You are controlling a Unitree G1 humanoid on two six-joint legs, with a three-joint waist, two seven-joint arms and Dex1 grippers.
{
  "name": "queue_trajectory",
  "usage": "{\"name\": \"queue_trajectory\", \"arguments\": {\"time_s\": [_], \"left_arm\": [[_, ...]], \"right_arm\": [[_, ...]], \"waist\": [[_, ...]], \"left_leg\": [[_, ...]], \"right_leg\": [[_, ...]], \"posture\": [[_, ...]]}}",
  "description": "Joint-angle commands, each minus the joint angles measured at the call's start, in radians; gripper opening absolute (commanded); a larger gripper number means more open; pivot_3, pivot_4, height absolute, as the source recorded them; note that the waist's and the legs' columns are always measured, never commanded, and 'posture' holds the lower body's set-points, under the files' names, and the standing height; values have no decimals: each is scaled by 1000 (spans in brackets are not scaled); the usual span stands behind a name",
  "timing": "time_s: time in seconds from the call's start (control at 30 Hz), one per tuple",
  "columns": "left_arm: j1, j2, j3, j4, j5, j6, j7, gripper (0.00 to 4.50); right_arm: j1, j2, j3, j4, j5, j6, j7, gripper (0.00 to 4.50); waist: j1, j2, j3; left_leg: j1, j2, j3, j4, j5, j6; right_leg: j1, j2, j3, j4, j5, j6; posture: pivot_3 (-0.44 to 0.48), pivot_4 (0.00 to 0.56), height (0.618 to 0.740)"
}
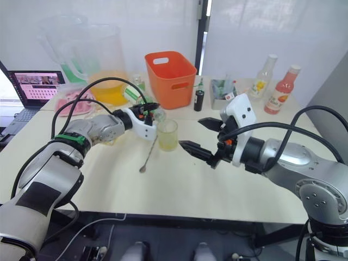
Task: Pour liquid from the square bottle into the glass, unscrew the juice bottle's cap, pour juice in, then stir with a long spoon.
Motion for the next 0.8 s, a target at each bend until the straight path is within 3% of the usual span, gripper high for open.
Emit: {"name": "queue_trajectory", "arguments": {"time_s": [0.03, 0.53, 0.8], "left_arm": [[-44, -6, 68, -1, -85, -5, -50, 1383], [2, -53, 344, -10, -441, 50, -472, 1383], [-25, -112, 605, -57, -755, 285, -722, 1383]], "right_arm": [[-17, 3, -16, -15, -3, -21, -1, 4500], [-18, 9, -5, -5, -32, -21, 26, 4500], [-27, 14, 2, 10, -44, -21, 51, 4500]], "waist": [[0, 0, 0], [-1, 0, 0], [-4, 0, 0]], "left_leg": [[0, 0, 0, 0, 0, 0], [0, 0, 0, 0, 0, 0], [0, 0, -1, 1, 0, 0]], "right_leg": [[0, 0, 0, 0, 0, 0], [0, 0, 0, 1, 0, -1], [0, 0, 0, 2, 1, -1]], "posture": [[0, 150, 717], [0, 150, 717], [0, 150, 717]]}}
